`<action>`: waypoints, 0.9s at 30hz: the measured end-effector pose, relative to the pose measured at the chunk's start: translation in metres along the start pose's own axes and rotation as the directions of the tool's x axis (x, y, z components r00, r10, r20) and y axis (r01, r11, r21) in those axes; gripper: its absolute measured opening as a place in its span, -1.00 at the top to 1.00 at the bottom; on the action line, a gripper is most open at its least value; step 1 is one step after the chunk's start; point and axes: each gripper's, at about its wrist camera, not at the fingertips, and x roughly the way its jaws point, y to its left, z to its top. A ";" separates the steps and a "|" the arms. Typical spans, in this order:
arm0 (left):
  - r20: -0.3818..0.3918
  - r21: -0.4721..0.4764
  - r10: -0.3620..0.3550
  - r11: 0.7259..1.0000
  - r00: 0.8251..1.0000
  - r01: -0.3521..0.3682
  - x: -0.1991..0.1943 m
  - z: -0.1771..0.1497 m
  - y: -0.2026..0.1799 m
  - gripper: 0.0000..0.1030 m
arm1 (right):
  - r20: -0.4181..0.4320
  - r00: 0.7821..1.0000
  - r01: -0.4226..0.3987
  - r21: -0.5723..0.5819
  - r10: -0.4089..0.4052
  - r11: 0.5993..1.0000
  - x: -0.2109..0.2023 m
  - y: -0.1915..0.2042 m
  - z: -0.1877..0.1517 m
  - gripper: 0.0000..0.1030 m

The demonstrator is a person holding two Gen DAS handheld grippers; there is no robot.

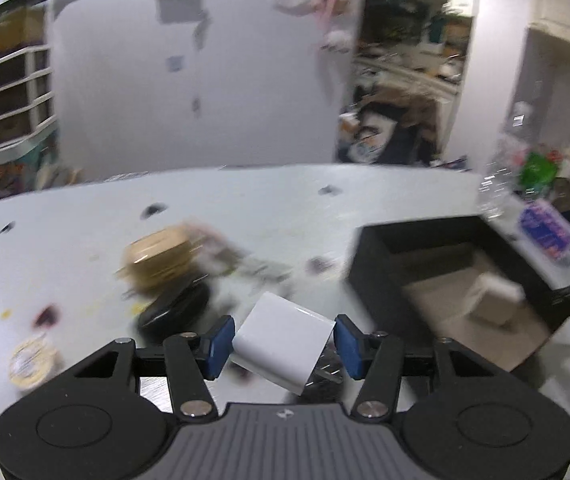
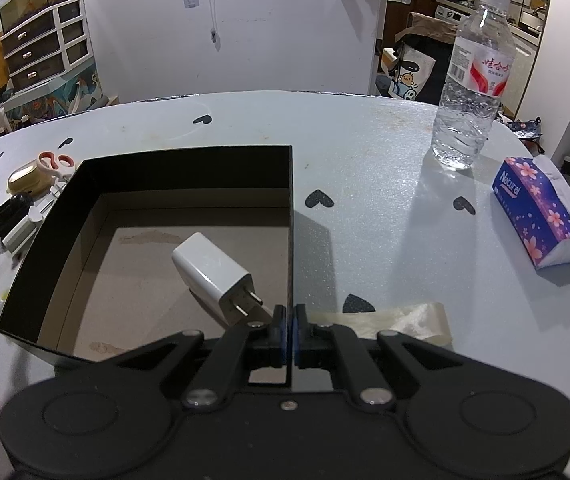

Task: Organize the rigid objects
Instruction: 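Grasp the second white charger with the left gripper and drop it into the box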

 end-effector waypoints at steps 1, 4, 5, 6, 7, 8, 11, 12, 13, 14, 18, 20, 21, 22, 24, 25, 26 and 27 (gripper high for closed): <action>0.004 0.003 -0.025 1.000 1.000 0.025 0.001 0.004 -0.008 -0.07 | 0.000 1.000 0.000 0.000 0.000 1.000 0.000 0.000 0.000 0.94; 0.004 0.022 -0.094 0.995 0.996 0.094 0.008 0.014 -0.034 -0.07 | -0.001 1.000 -0.001 0.000 0.001 1.000 0.000 0.000 0.000 0.94; -0.001 0.032 -0.115 0.993 0.993 0.115 0.012 0.016 -0.044 -0.07 | -0.001 1.000 -0.001 0.000 0.001 1.000 0.000 0.000 0.000 0.94; -0.007 0.039 -0.130 0.991 0.991 0.131 0.015 0.016 -0.053 -0.07 | -0.001 1.000 -0.001 0.001 0.001 1.000 0.000 0.000 0.000 0.94; -0.016 0.046 -0.149 0.988 0.989 0.149 0.019 0.018 -0.062 -0.07 | -0.002 1.000 -0.001 0.000 0.001 1.000 0.000 0.000 0.000 0.94; -0.023 0.049 -0.160 0.986 0.987 0.161 0.022 0.019 -0.071 -0.07 | -0.001 1.000 -0.001 0.001 0.001 1.000 0.000 0.000 0.000 0.94; -0.047 0.049 -0.170 0.984 0.984 0.172 0.037 0.020 -0.092 -0.07 | -0.002 1.000 0.001 -0.001 -0.001 1.000 0.000 0.000 0.000 0.94; -0.058 0.047 -0.173 0.983 0.983 0.175 0.041 0.019 -0.096 -0.07 | -0.002 1.000 0.002 -0.002 -0.002 1.000 0.000 0.001 0.000 0.94; -0.071 0.041 -0.179 0.982 0.981 0.182 0.046 0.018 -0.102 -0.07 | -0.002 1.000 0.003 -0.002 -0.003 1.000 0.000 0.001 0.000 0.94; -0.081 0.037 -0.187 0.981 0.979 0.190 0.052 0.018 -0.105 -0.07 | -0.002 1.000 0.003 -0.003 -0.003 1.000 0.000 0.001 0.000 0.94; -0.103 0.044 -0.209 0.976 0.972 0.215 0.060 0.017 -0.122 -0.07 | -0.002 1.000 0.004 -0.002 -0.004 1.000 0.000 0.001 0.000 0.94; -0.117 0.039 -0.228 0.971 0.966 0.234 0.063 0.015 -0.128 -0.07 | -0.002 1.000 0.003 -0.002 -0.003 1.000 0.000 0.001 0.000 0.94; -0.125 0.036 -0.236 0.970 0.964 0.242 0.066 0.014 -0.132 -0.07 | -0.002 1.000 0.003 -0.001 -0.003 1.000 0.000 0.001 0.000 0.93; -0.131 0.034 -0.242 0.968 0.961 0.248 0.067 0.012 -0.134 -0.07 | -0.002 1.000 0.003 -0.001 -0.003 1.000 0.000 0.001 0.000 0.94; -0.137 0.028 -0.253 0.966 0.958 0.259 0.071 0.010 -0.138 -0.07 | -0.002 1.000 0.004 -0.002 -0.004 1.000 0.000 0.001 0.000 0.94; -0.143 0.025 -0.258 0.964 0.956 0.264 0.073 0.008 -0.139 -0.07 | -0.003 1.000 0.005 -0.003 -0.005 1.000 0.000 0.001 0.000 0.94; -0.151 0.021 -0.257 0.964 0.954 0.263 0.076 0.007 -0.140 -0.07 | -0.003 1.000 0.005 -0.003 -0.005 1.000 0.000 0.001 0.000 0.94; -0.156 0.017 -0.256 0.965 0.954 0.262 0.078 0.006 -0.141 -0.07 | -0.003 1.000 0.005 -0.003 -0.005 1.000 0.000 0.001 0.000 0.94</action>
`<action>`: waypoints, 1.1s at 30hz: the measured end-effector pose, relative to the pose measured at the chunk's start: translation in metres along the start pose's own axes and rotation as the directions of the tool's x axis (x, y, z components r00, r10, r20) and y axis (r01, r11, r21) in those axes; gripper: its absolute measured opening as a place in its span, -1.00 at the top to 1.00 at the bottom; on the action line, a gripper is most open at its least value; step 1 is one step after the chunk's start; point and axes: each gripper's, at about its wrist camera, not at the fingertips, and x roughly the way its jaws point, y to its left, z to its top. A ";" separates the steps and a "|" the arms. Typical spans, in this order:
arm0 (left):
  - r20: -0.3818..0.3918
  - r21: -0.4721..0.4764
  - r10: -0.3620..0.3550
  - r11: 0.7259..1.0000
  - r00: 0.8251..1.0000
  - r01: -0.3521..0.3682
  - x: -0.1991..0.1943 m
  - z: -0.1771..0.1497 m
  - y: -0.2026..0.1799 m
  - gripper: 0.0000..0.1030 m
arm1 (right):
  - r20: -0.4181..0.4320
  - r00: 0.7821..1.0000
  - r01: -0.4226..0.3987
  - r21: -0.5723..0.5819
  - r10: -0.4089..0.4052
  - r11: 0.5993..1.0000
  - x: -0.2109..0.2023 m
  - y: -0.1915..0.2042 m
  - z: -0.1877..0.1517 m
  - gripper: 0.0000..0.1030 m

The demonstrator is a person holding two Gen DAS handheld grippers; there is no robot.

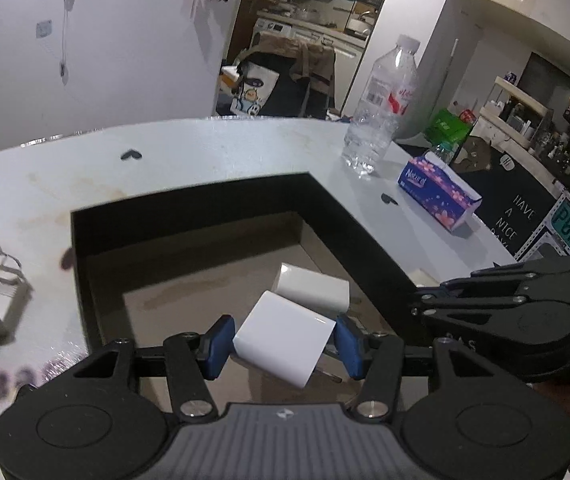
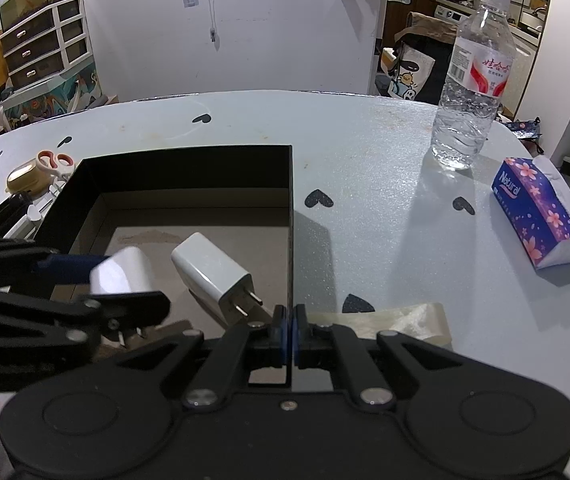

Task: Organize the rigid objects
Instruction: 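Grasp the second white charger with the left gripper and drop it into the box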

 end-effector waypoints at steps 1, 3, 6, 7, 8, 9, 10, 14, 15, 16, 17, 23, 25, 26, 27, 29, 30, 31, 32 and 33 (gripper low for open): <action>-0.002 -0.002 -0.001 1.000 1.000 0.001 0.002 0.000 -0.001 -0.07 | 0.000 1.000 0.000 0.000 0.000 1.000 0.000 0.000 0.000 0.94; -0.003 -0.008 -0.005 1.000 1.000 0.005 0.004 -0.001 -0.001 -0.07 | 0.000 1.000 0.000 0.000 0.000 1.000 0.000 0.000 0.000 0.94; -0.004 -0.008 -0.011 1.000 1.000 0.011 0.005 -0.001 -0.002 -0.07 | 0.000 1.000 0.000 0.001 0.000 1.000 0.000 0.000 0.000 0.93; -0.004 -0.007 -0.014 1.000 1.000 0.014 0.005 -0.001 -0.003 -0.07 | 0.000 1.000 0.000 0.001 0.000 1.000 0.000 0.000 0.000 0.93; -0.004 -0.006 -0.016 1.000 1.000 0.016 0.005 -0.001 -0.003 -0.07 | 0.000 1.000 0.000 0.000 0.000 1.000 0.000 0.000 0.000 0.93; -0.005 -0.004 -0.017 1.000 1.000 0.017 0.006 -0.001 -0.003 -0.07 | 0.000 1.000 0.000 0.001 0.000 1.000 0.000 0.000 0.000 0.93; -0.007 -0.004 -0.019 1.000 1.000 0.019 0.007 -0.001 -0.003 -0.08 | 0.000 1.000 0.000 0.000 0.000 1.000 0.000 0.000 0.000 0.93; -0.008 -0.003 -0.013 1.000 1.000 0.013 0.008 -0.001 -0.004 -0.23 | 0.000 1.000 -0.001 0.002 0.001 1.000 0.000 0.000 0.000 0.93; -0.004 -0.001 -0.012 1.000 1.000 0.012 0.007 -0.001 -0.004 -0.29 | 0.000 1.000 -0.002 0.003 0.002 1.000 0.000 0.000 0.000 0.93; 0.004 0.002 -0.012 1.000 1.000 0.012 0.005 -0.001 -0.004 -0.36 | 0.000 1.000 -0.002 0.003 0.002 1.000 0.000 0.000 0.000 0.93; 0.009 0.007 -0.013 1.000 1.000 0.013 0.003 -0.001 -0.005 -0.38 | 0.000 1.000 -0.001 0.003 0.001 1.000 0.000 -0.001 0.000 0.93; 0.013 0.019 -0.012 1.000 1.000 0.012 -0.001 -0.001 -0.006 -0.39 | 0.000 1.000 0.000 0.003 0.000 1.000 0.001 -0.001 0.000 0.93; 0.011 0.021 -0.009 1.000 1.000 0.009 -0.002 -0.001 -0.007 -0.39 | 0.000 1.000 0.000 0.003 0.000 1.000 0.001 -0.001 0.000 0.93; 0.011 0.023 -0.008 1.000 1.000 0.007 -0.002 -0.001 -0.007 -0.39 | 0.000 1.000 0.000 0.003 0.000 1.000 0.001 -0.001 0.000 0.93; 0.008 0.026 -0.004 1.000 1.000 0.004 -0.003 -0.001 -0.007 -0.39 | 0.000 1.000 0.000 0.003 0.000 1.000 0.001 0.000 0.000 0.93; 0.006 0.032 0.009 0.999 1.000 -0.010 -0.004 -0.001 -0.008 -0.39 | 0.000 1.000 0.000 0.003 0.000 1.000 0.001 0.000 0.000 0.93; 0.005 0.035 0.016 0.999 1.000 -0.016 -0.004 -0.001 -0.009 -0.39 | 0.000 1.000 0.000 0.003 0.000 1.000 0.001 0.000 0.000 0.93; 0.005 0.038 0.021 0.999 1.000 -0.021 -0.005 -0.001 -0.009 -0.40 | 0.000 1.000 0.000 0.003 0.000 1.000 0.001 0.000 0.000 0.93; 0.006 0.039 0.024 0.999 1.000 -0.024 -0.006 -0.001 -0.008 -0.41 | 0.000 1.000 0.000 0.003 0.000 1.000 0.001 0.000 0.000 0.93; 0.007 0.041 0.027 0.999 1.000 -0.028 -0.007 -0.001 -0.008 -0.42 | 0.000 1.000 0.000 0.003 0.000 1.000 0.001 0.000 0.000 0.93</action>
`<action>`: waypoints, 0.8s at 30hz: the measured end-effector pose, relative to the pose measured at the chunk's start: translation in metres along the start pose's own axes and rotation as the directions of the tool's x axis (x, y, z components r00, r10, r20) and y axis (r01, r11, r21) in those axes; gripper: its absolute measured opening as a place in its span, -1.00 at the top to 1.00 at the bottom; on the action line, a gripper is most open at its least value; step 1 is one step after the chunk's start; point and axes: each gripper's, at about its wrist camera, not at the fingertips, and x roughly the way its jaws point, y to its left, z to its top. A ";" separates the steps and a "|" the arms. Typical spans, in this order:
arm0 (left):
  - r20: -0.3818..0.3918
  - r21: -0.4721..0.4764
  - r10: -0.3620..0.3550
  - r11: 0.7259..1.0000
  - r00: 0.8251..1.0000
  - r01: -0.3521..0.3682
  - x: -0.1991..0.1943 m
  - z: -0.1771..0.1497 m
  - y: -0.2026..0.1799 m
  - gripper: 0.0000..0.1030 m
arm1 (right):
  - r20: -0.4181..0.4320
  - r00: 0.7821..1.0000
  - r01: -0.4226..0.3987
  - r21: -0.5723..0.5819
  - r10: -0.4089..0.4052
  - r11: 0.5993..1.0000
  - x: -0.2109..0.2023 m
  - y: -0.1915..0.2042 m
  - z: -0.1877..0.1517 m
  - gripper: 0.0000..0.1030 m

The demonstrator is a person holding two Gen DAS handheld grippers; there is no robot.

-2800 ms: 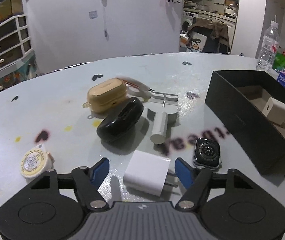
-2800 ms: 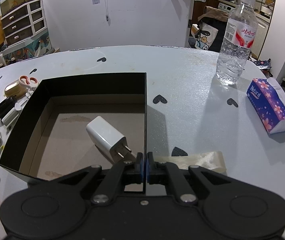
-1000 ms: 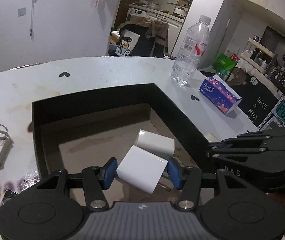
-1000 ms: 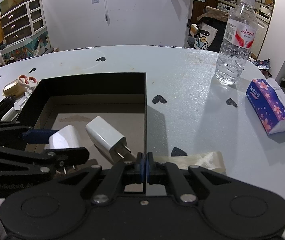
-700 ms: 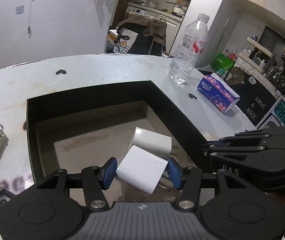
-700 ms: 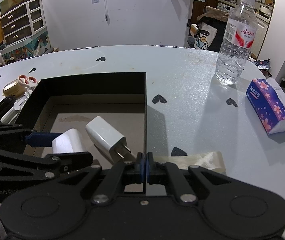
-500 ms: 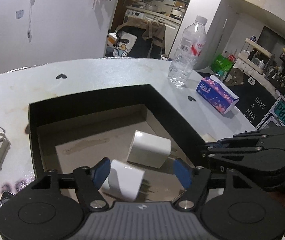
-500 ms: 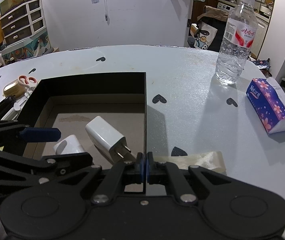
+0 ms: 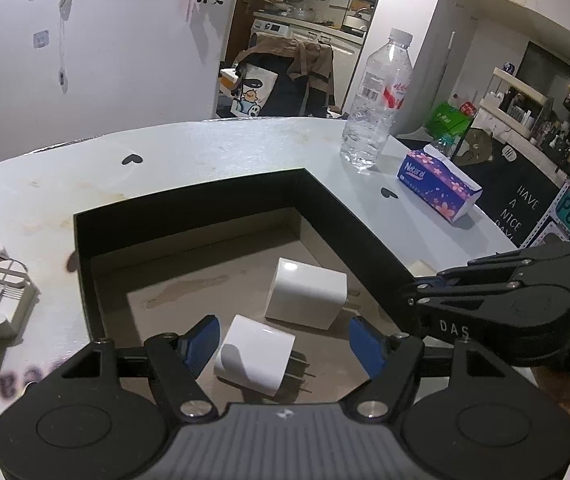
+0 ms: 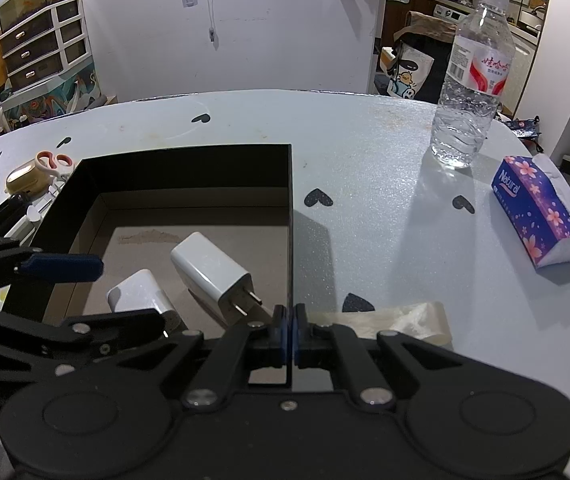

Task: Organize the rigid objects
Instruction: 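Grasp the second white charger with the left gripper and drop it into the box, then return the left gripper to the table and grasp the smartwatch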

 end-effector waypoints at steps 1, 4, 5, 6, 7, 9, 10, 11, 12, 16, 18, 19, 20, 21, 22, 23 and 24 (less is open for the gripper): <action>0.001 0.002 0.005 1.000 1.000 -0.005 -0.002 0.000 0.000 -0.48 | 0.000 1.000 0.000 0.000 0.000 1.000 0.000 0.000 0.000 0.93; 0.010 0.014 0.034 0.999 0.999 -0.034 -0.009 -0.002 0.001 -0.64 | 0.000 1.000 0.002 0.002 -0.002 1.000 0.000 0.000 0.000 0.93; 0.013 0.021 0.042 0.999 0.999 -0.042 -0.011 -0.003 0.001 -0.67 | 0.000 1.000 0.002 0.002 -0.002 1.000 0.000 0.000 0.000 0.93; 0.017 0.029 0.049 0.998 0.999 -0.049 -0.014 -0.004 0.002 -0.68 | 0.000 1.000 0.001 0.003 -0.001 1.000 0.000 0.000 -0.001 0.93; 0.021 0.036 0.055 0.998 0.998 -0.056 -0.018 -0.004 0.002 -0.73 | 0.000 1.000 0.001 0.004 -0.001 1.000 0.000 0.000 0.000 0.93; 0.035 0.042 0.066 0.997 0.997 -0.067 -0.025 -0.006 0.004 -0.83 | 0.001 1.000 0.000 0.005 0.000 1.000 0.000 0.000 -0.001 0.93; 0.045 0.044 0.072 0.996 0.996 -0.074 -0.030 -0.007 0.006 -0.89 | 0.001 1.000 0.001 0.004 -0.001 1.000 0.000 0.000 -0.001 0.93; 0.052 0.046 0.078 0.996 0.996 -0.080 -0.035 -0.008 0.007 -0.92 | 0.001 1.000 0.001 0.004 -0.001 1.000 0.000 0.000 0.000 0.93; 0.059 0.049 0.086 0.995 0.995 -0.089 -0.039 -0.009 0.009 -0.94 | 0.001 1.000 0.001 0.004 -0.001 1.000 0.000 0.000 -0.001 0.93; 0.078 0.052 0.149 0.987 0.986 -0.153 -0.056 -0.015 0.020 -0.99 | 0.000 1.000 0.002 0.003 -0.002 1.000 0.000 0.000 0.000 0.93; 0.083 0.039 0.173 0.984 0.981 -0.176 -0.063 -0.018 0.028 -0.99 | -0.005 1.000 -0.001 0.005 0.001 1.000 0.000 0.000 -0.001 0.93; 0.085 0.028 0.182 0.982 0.980 -0.185 -0.067 -0.020 0.033 -0.99 | -0.005 1.000 0.000 0.003 0.000 1.000 0.001 0.000 -0.001 0.93; 0.088 0.015 0.192 0.981 0.978 -0.194 -0.071 -0.022 0.038 -0.99 | -0.007 1.000 0.000 0.003 0.000 1.000 0.001 0.000 -0.002 0.93; 0.091 0.001 0.201 0.979 0.975 -0.202 -0.074 -0.023 0.043 -0.99 | -0.008 1.000 0.000 0.004 0.000 1.000 0.001 0.000 -0.002 0.93; 0.094 -0.013 0.212 0.977 0.973 -0.211 -0.078 -0.025 0.048 -0.99 | -0.007 1.000 0.000 0.003 0.000 1.000 0.001 0.000 -0.002 0.93; 0.096 -0.027 0.226 0.974 0.969 -0.225 -0.082 -0.026 0.053 -0.99 | -0.007 1.000 0.001 0.005 0.000 1.000 0.001 0.000 -0.002 0.93; 0.100 -0.036 0.239 0.971 0.966 -0.237 -0.085 -0.027 0.058 -0.99 | -0.006 1.000 0.001 0.007 0.000 1.000 0.002 -0.001 -0.002 0.93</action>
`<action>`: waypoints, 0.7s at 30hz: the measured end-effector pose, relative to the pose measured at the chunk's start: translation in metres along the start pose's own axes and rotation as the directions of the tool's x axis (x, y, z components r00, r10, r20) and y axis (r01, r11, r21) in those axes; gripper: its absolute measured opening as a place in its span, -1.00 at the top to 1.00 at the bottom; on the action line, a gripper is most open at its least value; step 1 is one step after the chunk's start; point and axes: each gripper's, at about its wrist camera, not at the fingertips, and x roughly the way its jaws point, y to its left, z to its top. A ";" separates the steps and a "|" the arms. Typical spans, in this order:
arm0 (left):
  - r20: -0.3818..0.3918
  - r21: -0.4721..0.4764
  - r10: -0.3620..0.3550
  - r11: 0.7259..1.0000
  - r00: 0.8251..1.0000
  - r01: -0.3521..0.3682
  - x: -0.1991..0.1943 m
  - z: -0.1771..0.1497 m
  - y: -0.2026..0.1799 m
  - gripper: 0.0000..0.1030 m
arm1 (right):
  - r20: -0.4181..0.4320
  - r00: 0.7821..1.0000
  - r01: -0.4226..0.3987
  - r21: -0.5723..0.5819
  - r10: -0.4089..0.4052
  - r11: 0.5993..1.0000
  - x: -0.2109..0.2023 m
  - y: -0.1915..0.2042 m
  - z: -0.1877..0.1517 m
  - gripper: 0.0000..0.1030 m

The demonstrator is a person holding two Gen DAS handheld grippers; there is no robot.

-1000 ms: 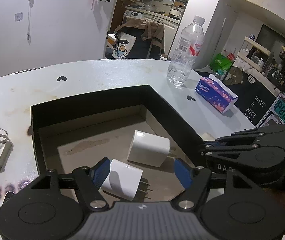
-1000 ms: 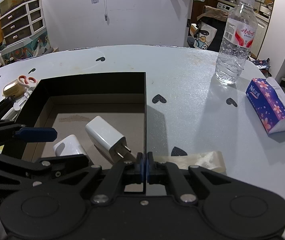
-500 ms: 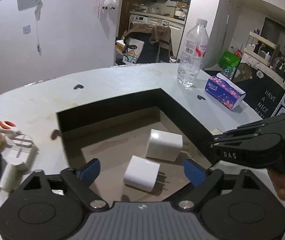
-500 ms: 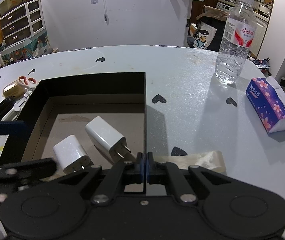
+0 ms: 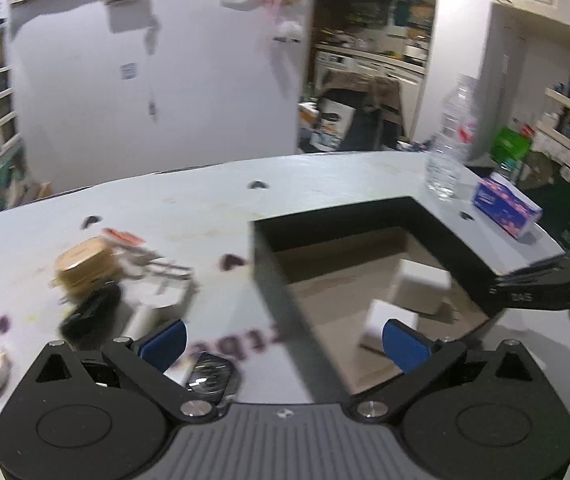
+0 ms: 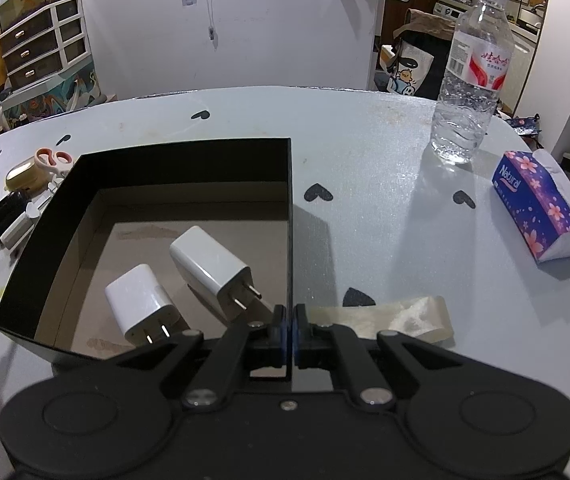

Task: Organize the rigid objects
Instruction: 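Return the left gripper to the table and grasp the smartwatch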

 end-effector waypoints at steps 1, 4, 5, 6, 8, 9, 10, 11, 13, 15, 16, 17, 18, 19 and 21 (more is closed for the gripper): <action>0.004 -0.009 0.016 1.000 1.000 -0.016 -0.003 -0.001 0.006 -0.99 | 0.001 1.000 -0.001 0.002 0.000 1.000 0.000 0.000 0.000 0.93; 0.012 -0.032 0.057 0.998 0.998 -0.057 -0.010 -0.006 0.023 -1.00 | 0.003 1.000 -0.002 0.004 0.002 1.000 0.000 -0.001 0.000 0.94; 0.015 -0.041 0.072 0.997 0.997 -0.071 -0.013 -0.007 0.030 -1.00 | 0.004 1.000 -0.002 0.005 0.002 1.000 0.000 -0.001 -0.001 0.94; 0.018 -0.048 0.088 0.995 0.996 -0.087 -0.015 -0.008 0.035 -1.00 | 0.005 1.000 -0.002 0.005 0.002 1.000 0.000 -0.001 -0.001 0.94; 0.022 -0.065 0.119 0.991 0.993 -0.117 -0.018 -0.012 0.047 -1.00 | 0.007 1.000 -0.001 0.004 0.001 1.000 0.000 0.000 -0.001 0.94; 0.022 -0.076 0.131 0.989 0.991 -0.129 -0.019 -0.015 0.053 -1.00 | 0.008 1.000 -0.001 0.003 0.001 1.000 0.000 0.000 -0.001 0.94; 0.021 -0.089 0.141 0.986 0.990 -0.139 -0.020 -0.017 0.059 -1.00 | 0.009 1.000 -0.001 0.003 0.001 1.000 0.000 0.000 -0.002 0.94; 0.020 -0.101 0.151 0.984 0.988 -0.149 -0.021 -0.020 0.064 -1.00 | 0.011 1.000 -0.001 0.003 0.001 1.000 0.000 0.000 -0.002 0.94; 0.014 -0.128 0.175 0.977 0.985 -0.171 -0.023 -0.026 0.075 -1.00 | 0.014 1.000 -0.001 0.004 0.001 1.000 -0.001 0.000 -0.002 0.94; 0.007 -0.149 0.189 0.971 0.982 -0.185 -0.023 -0.030 0.081 -0.99 | 0.014 1.000 -0.002 0.007 0.002 1.000 -0.001 0.000 -0.002 0.94; 0.008 -0.158 0.191 0.969 0.981 -0.188 -0.023 -0.032 0.084 -0.99 | 0.014 1.000 -0.002 0.008 0.002 1.000 -0.001 0.000 -0.002 0.94; 0.010 -0.161 0.188 0.970 0.982 -0.184 -0.024 -0.035 0.085 -0.96 | 0.015 1.000 -0.002 0.008 0.002 1.000 -0.001 0.000 -0.002 0.94; 0.008 -0.158 0.184 0.971 0.983 -0.180 -0.023 -0.036 0.086 -0.94 | 0.015 1.000 -0.003 0.009 0.002 1.000 -0.001 0.000 -0.002 0.94; 0.004 -0.151 0.178 0.973 0.984 -0.176 -0.022 -0.037 0.085 -0.84 | 0.014 1.000 -0.003 0.010 0.003 1.000 -0.001 0.000 -0.002 0.94; -0.017 -0.141 0.159 0.977 0.987 -0.160 -0.018 -0.039 0.085 -0.64 | 0.014 1.000 -0.004 0.014 0.004 1.000 -0.001 -0.001 -0.002 0.94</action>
